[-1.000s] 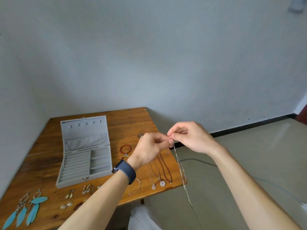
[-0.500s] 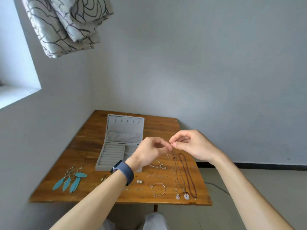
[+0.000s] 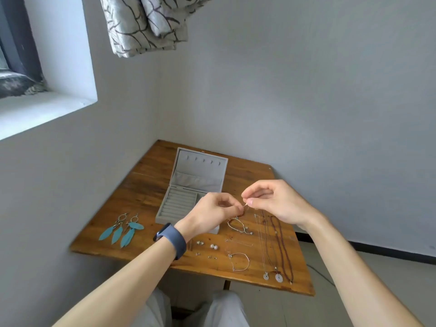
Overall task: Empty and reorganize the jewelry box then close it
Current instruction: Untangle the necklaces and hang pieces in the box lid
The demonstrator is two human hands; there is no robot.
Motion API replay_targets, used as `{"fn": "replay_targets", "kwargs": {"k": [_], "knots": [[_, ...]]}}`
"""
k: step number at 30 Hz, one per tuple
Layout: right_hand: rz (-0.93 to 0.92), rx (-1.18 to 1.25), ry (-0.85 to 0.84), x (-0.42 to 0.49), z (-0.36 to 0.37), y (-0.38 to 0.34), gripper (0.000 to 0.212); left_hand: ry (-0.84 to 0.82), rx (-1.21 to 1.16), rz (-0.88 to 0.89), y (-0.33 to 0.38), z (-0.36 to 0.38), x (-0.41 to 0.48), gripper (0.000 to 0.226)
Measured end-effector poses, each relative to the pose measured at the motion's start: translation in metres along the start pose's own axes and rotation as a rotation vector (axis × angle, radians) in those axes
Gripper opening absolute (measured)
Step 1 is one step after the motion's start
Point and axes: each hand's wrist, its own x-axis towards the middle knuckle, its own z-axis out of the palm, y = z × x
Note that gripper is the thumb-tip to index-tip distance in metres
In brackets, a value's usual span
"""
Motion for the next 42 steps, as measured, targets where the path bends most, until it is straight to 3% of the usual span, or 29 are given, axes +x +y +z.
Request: {"fn": "replay_targets", "kwargs": {"k": [8, 12, 15, 18, 22, 24, 26, 28, 29, 31, 33, 36, 37, 42], "knots": [[-0.051, 0.029, 0.010, -0.003, 0.023, 0.022, 0.022, -0.135, -0.123, -0.199, -0.016, -0.003, -0.009, 0.019], [-0.068, -0.018, 0.151, -0.005, 0.035, 0.038, 0.027, -0.222, -0.013, -0.284, -0.026, -0.017, -0.017, 0.043], [-0.031, -0.095, 0.278, -0.010, 0.038, 0.054, 0.030, -0.264, -0.003, -0.347, -0.036, -0.033, -0.029, 0.039], [0.019, -0.303, 0.314, -0.019, 0.047, 0.074, 0.032, -0.160, -0.247, -0.358, -0.045, -0.049, -0.034, 0.035], [0.080, -0.364, 0.191, -0.021, 0.079, 0.089, 0.034, -0.026, -0.539, -0.348, -0.045, -0.054, -0.021, 0.034], [0.101, -0.367, 0.202, -0.019, 0.088, 0.093, 0.030, -0.021, -0.435, -0.364, -0.041, -0.055, -0.014, 0.035], [0.123, -0.341, 0.245, -0.018, 0.089, 0.098, 0.026, -0.088, -0.163, -0.385, -0.036, -0.059, -0.012, 0.039], [0.147, -0.301, 0.281, -0.019, 0.090, 0.104, 0.023, -0.122, 0.052, -0.391, -0.035, -0.061, -0.011, 0.038], [0.168, -0.264, 0.292, -0.020, 0.091, 0.107, 0.023, -0.109, 0.044, -0.391, -0.036, -0.061, -0.011, 0.037], [0.229, -0.031, 0.312, -0.019, 0.097, 0.110, 0.021, -0.051, -0.208, -0.404, -0.036, -0.055, -0.010, 0.034], [0.302, 0.372, 0.355, -0.016, 0.106, 0.108, 0.021, 0.012, -0.525, -0.436, -0.034, -0.045, -0.006, 0.034], [0.357, 0.759, 0.440, -0.014, 0.117, 0.108, 0.017, 0.064, -0.710, -0.455, -0.039, -0.038, -0.001, 0.019], [0.351, 0.804, 0.452, -0.015, 0.119, 0.109, 0.016, 0.069, -0.710, -0.462, -0.040, -0.039, 0.000, 0.012], [0.273, 0.724, 0.349, -0.022, 0.126, 0.119, 0.022, -0.019, -0.504, -0.468, -0.030, -0.060, 0.017, 0.026]]}}
